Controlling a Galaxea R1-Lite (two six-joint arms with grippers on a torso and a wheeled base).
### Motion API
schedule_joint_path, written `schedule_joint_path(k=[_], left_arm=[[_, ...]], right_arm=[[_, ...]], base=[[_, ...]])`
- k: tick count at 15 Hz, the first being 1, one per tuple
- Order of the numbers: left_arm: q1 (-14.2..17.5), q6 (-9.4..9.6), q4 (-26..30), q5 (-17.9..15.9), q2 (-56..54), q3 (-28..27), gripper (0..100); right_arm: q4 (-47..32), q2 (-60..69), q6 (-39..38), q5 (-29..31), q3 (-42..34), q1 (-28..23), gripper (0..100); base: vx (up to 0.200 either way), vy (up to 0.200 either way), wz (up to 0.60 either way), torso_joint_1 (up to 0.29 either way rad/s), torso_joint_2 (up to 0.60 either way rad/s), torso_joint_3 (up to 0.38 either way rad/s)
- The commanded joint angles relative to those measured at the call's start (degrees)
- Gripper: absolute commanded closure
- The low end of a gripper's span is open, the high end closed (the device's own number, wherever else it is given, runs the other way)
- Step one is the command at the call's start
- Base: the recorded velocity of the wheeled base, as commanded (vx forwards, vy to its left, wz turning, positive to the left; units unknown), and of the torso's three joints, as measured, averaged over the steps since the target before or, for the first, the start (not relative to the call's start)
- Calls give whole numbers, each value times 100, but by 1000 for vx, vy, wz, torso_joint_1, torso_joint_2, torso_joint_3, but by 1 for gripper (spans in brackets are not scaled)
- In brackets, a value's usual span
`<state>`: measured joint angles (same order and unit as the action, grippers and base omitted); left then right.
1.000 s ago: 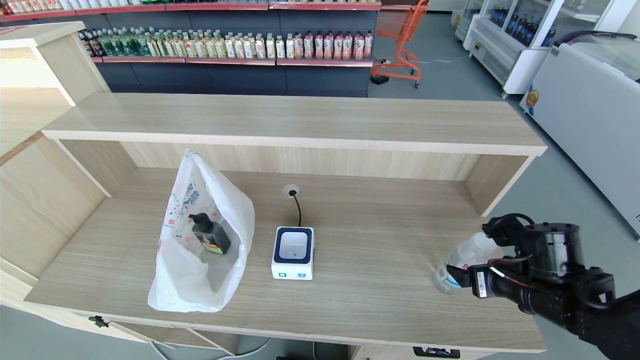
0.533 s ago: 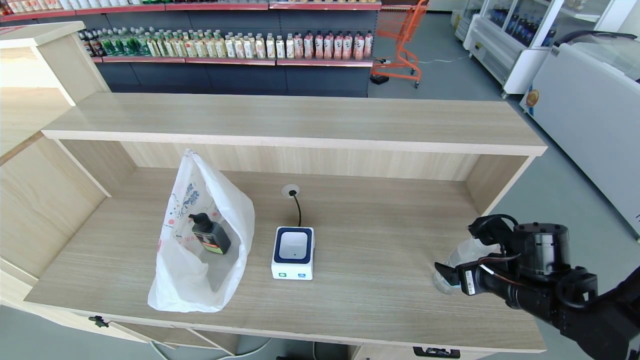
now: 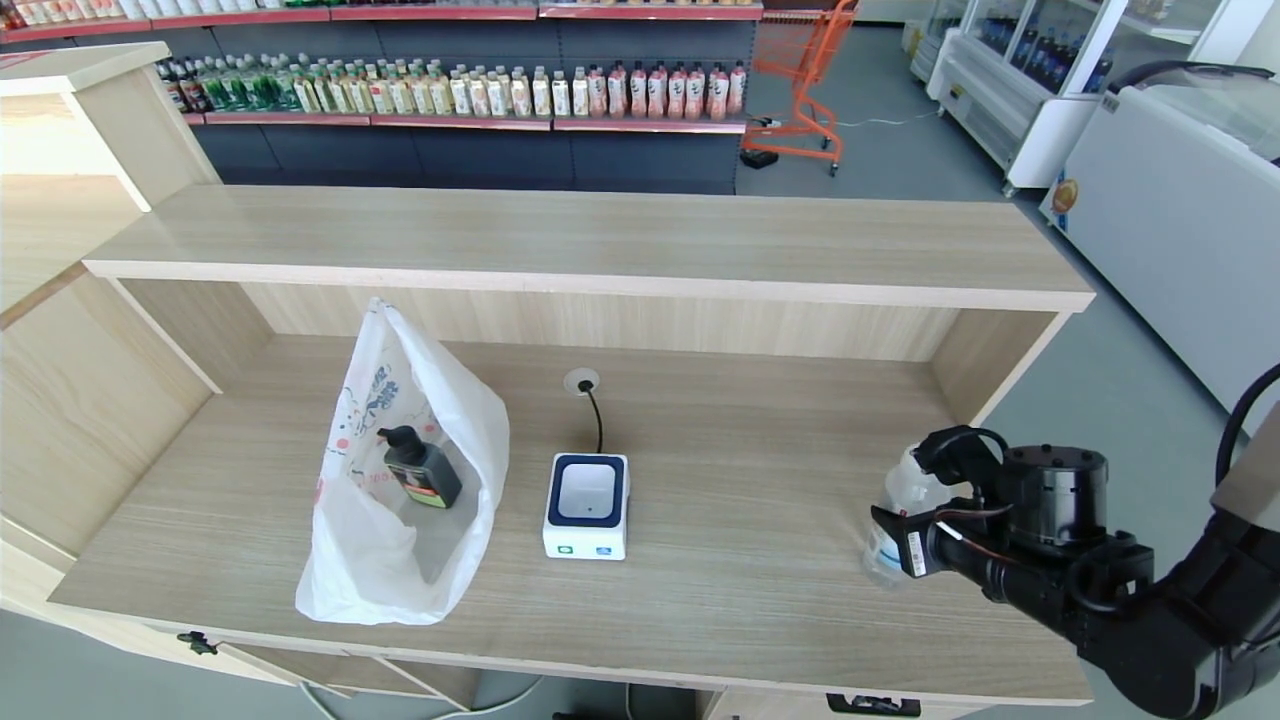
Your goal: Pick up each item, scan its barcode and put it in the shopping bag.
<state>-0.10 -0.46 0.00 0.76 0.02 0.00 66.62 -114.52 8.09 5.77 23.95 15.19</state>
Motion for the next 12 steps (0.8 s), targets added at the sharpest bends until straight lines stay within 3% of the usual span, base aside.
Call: schedule_joint_path(k=[1,12], left_arm=[[1,-6,0,4,-2,0,0],[1,-6,0,4,-2,0,0]], right_arm=[[-9,-132,-1,-49,48,2,100],[360,-106,-1,-102,109,-42,100]], base=[[0,0,0,0,0,0],[0,0,0,0,0,0]])
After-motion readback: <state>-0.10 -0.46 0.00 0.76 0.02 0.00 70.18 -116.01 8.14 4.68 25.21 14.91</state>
